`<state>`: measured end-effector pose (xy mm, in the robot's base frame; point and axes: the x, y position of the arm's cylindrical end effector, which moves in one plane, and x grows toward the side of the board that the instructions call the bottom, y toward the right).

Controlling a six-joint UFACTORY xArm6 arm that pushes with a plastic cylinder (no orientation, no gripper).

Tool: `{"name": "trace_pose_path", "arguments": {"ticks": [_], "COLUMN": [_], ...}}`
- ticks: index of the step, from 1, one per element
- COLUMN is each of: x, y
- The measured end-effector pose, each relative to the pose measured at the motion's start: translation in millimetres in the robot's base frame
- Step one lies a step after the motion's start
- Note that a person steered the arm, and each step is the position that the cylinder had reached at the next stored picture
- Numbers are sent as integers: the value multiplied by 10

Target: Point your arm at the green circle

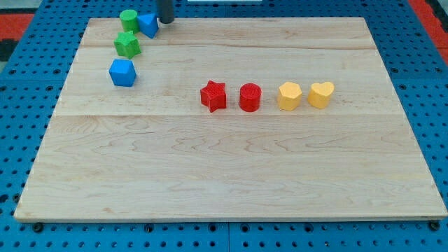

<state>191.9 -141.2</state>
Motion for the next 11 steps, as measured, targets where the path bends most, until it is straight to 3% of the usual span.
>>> {"name": "trace_pose_path", "arguments": {"ticks": [2,5,6,7,8,9,10,11], "x": [209,506,1221,2140,2256,1918,1500,657], "y": [-276,166,767,545,-807,-1636,-1616,-1462]}}
